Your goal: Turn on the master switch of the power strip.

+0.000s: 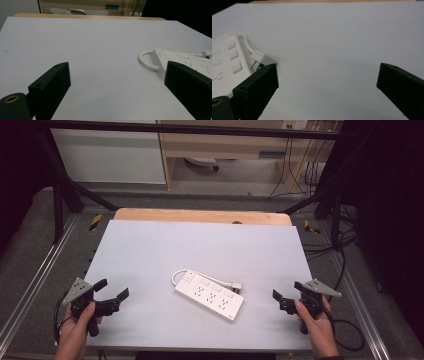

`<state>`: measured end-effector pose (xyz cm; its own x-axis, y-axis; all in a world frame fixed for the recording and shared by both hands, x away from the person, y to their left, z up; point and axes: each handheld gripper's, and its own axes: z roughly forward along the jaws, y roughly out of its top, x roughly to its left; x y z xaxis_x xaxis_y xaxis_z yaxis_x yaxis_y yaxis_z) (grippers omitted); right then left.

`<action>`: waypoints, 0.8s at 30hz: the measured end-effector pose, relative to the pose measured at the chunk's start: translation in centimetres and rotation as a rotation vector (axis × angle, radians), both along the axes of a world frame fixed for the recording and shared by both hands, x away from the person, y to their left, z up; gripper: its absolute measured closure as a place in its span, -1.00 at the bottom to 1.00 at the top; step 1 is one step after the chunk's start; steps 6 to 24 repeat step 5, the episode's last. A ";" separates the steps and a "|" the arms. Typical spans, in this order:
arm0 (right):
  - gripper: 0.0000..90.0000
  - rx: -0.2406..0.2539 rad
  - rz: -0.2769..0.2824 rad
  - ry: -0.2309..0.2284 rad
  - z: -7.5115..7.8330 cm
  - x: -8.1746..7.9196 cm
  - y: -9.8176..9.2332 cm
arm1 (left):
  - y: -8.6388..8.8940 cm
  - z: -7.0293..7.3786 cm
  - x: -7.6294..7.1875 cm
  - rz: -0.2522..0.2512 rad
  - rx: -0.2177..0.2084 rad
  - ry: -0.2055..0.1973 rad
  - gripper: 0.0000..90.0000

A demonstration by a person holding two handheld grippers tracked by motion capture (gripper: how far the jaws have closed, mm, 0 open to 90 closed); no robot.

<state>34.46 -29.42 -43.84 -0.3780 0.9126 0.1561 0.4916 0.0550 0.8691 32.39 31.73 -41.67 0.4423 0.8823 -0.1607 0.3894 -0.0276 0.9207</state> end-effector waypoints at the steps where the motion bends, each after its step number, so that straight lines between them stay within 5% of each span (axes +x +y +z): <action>1: -0.89 -0.007 -0.002 0.021 -0.3 0.2 0.2 | -0.1 0.0 0.0 -0.003 0.006 0.002 -0.85; 5: -0.90 -0.078 0.033 0.078 -1.5 1.4 1.6 | -0.3 0.0 -0.2 -0.016 0.026 0.002 -0.85; 24: -0.90 -0.078 0.033 0.078 -1.5 1.4 1.6 | -0.3 0.0 -0.2 -0.016 0.026 0.002 -0.85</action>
